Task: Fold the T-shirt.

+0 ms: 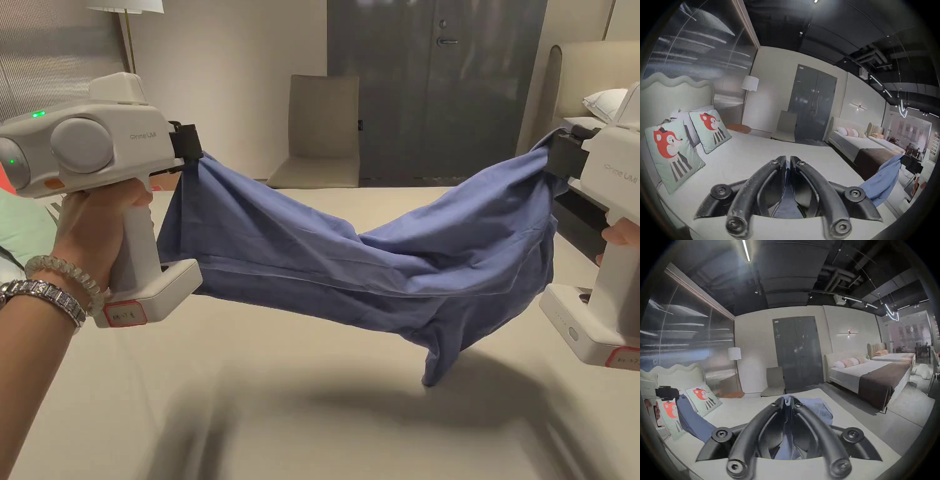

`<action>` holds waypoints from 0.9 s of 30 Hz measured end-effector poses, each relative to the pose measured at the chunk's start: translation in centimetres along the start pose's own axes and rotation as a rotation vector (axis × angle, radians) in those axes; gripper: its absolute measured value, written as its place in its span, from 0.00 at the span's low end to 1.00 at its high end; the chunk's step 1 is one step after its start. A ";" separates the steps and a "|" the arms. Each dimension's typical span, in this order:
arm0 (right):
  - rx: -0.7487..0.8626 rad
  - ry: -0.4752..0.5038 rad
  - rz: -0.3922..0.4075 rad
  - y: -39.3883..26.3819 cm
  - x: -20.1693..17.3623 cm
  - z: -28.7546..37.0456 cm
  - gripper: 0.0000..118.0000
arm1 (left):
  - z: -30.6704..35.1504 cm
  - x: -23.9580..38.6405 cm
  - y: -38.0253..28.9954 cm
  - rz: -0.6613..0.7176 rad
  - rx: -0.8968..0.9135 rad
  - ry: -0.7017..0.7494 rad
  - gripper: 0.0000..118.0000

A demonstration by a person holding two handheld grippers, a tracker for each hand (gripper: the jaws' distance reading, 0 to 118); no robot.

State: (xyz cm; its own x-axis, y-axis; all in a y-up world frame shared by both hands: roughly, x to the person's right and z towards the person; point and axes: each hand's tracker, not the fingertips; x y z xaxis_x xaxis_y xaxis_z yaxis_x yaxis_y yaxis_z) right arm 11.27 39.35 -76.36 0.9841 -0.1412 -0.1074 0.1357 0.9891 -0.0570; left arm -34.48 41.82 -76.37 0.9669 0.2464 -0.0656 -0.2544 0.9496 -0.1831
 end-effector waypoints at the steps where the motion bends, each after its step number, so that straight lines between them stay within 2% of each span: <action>1: -0.016 -0.008 0.006 -0.7 0.2 -0.2 0.07 | -0.4 -0.2 -0.7 0.007 -0.014 0.000 0.04; 6: -0.120 -0.013 0.015 -4.5 1.4 -0.4 0.07 | -0.8 -1.2 -5.1 -0.004 -0.119 0.010 0.03; 15: -0.232 -0.034 -0.008 -10.2 2.9 7.2 0.07 | 4.0 -2.6 -13.1 -0.011 -0.252 0.019 0.03; 27: -0.457 -0.071 -0.084 -18.0 5.1 16.9 0.07 | 13.9 -5.4 -24.4 0.150 -0.467 0.068 0.03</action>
State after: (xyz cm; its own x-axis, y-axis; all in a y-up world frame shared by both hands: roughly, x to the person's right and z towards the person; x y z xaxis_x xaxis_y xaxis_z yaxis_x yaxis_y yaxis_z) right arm 15.76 21.53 -59.11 0.9794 -0.2013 -0.0166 0.1668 0.8523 -0.4958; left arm -33.25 19.98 -57.91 0.9198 0.3455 -0.1863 -0.3862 0.7124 -0.5859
